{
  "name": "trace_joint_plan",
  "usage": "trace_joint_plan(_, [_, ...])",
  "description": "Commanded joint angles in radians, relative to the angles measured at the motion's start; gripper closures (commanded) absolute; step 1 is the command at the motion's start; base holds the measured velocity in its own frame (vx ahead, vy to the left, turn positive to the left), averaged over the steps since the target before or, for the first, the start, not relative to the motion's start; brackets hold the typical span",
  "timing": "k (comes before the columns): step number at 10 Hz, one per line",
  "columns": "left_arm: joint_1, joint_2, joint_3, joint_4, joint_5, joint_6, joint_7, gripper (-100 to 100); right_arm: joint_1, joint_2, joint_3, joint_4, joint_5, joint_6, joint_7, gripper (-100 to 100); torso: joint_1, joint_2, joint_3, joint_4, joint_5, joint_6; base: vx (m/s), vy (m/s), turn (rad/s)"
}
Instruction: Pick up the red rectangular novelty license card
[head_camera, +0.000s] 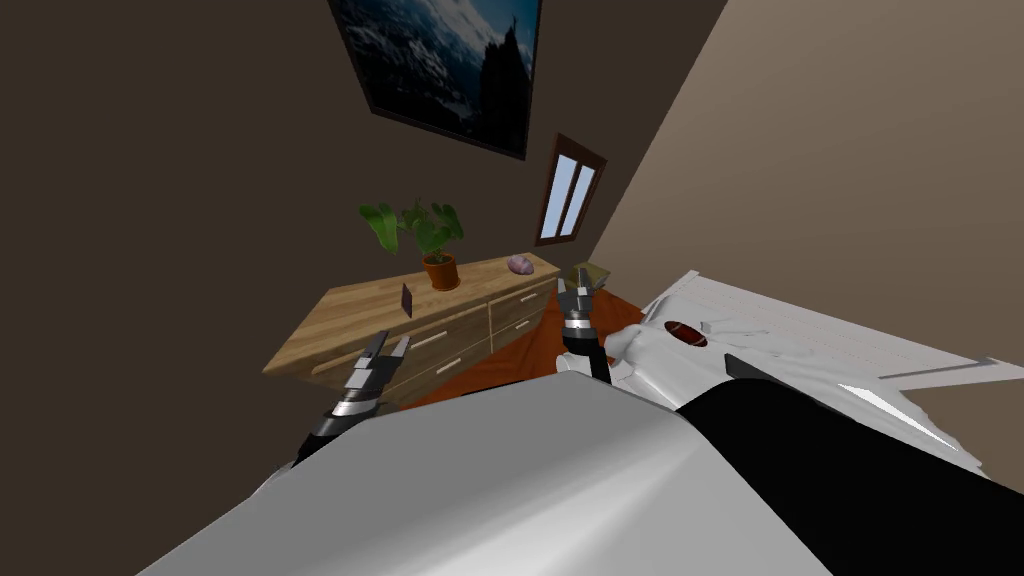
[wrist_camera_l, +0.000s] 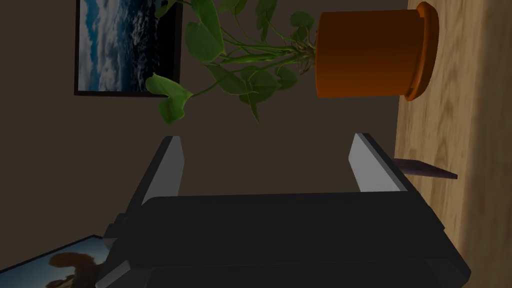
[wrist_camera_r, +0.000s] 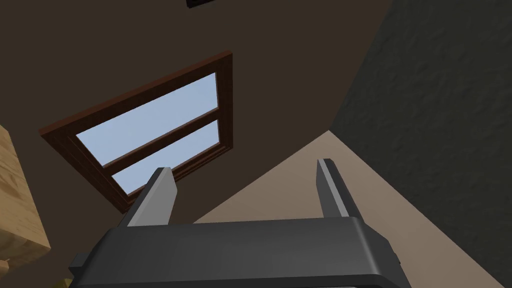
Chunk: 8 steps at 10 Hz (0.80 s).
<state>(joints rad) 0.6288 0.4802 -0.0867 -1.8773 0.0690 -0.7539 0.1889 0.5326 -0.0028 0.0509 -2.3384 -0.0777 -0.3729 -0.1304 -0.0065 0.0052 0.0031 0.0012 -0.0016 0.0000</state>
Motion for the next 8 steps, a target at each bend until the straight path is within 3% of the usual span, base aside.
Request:
trace_joint_plan(1, [0.005, 0.037, -0.002, 0.024, 0.004, -0.005, 0.010, -100, 0.000, 0.000, 0.000, 0.000, 0.000, 0.000, 0.000, 0, 0.000, 0.000, 0.000, 0.000, 0.000, 0.000, -0.051, -0.084, -0.073])
trace_joint_plan(4, [0.040, 0.124, -0.022, 0.116, 0.007, -0.045, 0.039, -100, 0.000, 0.000, 0.000, 0.000, 0.000, 0.000, 0.000, 0, 0.003, -0.002, -0.001, 0.000, 0.000, 0.000, -0.033, -0.091, -0.144])
trace_joint_plan(5, [0.040, 0.135, -0.022, 0.120, 0.007, -0.045, 0.039, -100, 0.000, 0.000, 0.000, 0.000, 0.000, 0.000, 0.000, 0, 0.001, -0.002, -0.001, 0.000, 0.000, 0.000, -0.024, -0.086, -0.071])
trace_joint_plan(6, [0.057, 0.171, -0.033, 0.166, 0.008, -0.065, 0.055, -100, 0.000, 0.000, 0.000, 0.000, 0.000, 0.000, 0.000, 0, 0.002, -0.002, -0.001, 0.000, 0.000, 0.000, -0.017, -0.084, -0.158])
trace_joint_plan(7, [0.057, 0.185, -0.033, 0.169, 0.008, -0.065, 0.055, -100, 0.000, 0.000, 0.000, 0.000, 0.000, 0.000, 0.000, 0, 0.002, -0.003, -0.001, 0.000, 0.000, 0.000, -0.020, -0.066, -0.092])
trace_joint_plan(8, [0.075, 0.220, -0.044, 0.218, 0.009, -0.085, 0.073, -100, 0.000, 0.000, 0.000, 0.000, 0.000, 0.000, 0.000, 0, 0.003, -0.003, -0.001, 0.000, 0.000, 0.000, -0.019, -0.092, -0.185])
